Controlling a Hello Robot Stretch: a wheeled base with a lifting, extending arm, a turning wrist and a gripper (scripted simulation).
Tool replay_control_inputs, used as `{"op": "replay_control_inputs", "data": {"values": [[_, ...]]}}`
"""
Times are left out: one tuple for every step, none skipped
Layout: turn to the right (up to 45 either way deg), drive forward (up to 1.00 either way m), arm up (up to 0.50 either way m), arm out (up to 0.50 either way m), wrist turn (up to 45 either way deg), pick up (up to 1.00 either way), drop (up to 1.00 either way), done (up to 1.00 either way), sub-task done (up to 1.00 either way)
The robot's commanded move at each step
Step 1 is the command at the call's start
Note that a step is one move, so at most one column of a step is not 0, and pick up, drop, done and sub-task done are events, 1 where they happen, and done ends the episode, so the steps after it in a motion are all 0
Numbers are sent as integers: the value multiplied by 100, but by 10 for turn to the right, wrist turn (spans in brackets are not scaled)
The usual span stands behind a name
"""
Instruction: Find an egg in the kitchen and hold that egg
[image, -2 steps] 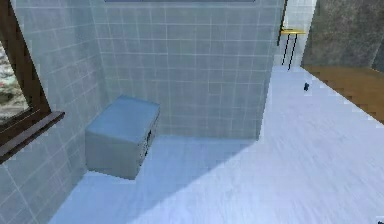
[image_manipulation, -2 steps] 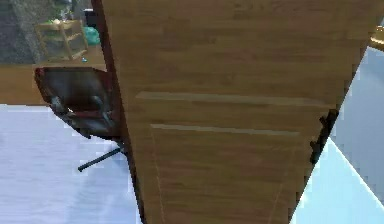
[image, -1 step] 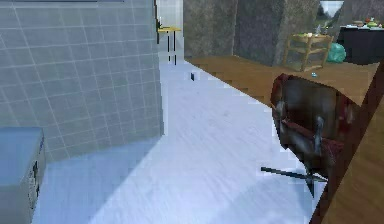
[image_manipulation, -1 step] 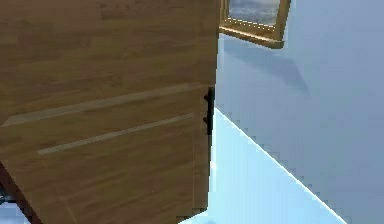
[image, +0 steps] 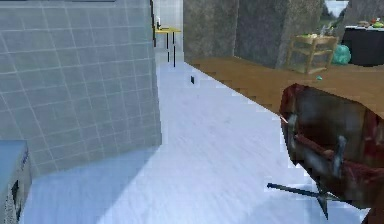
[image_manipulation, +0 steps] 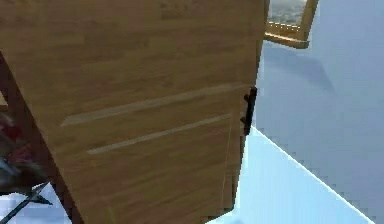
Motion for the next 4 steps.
{"op": "replay_control_inputs", "data": {"values": [[30, 0, 0, 0, 0, 0, 0, 0, 0], [0, 100, 0, 0, 0, 0, 0, 0, 0], [90, 0, 0, 0, 0, 0, 0, 0, 0], [0, 15, 0, 0, 0, 0, 0, 0, 0]]}}
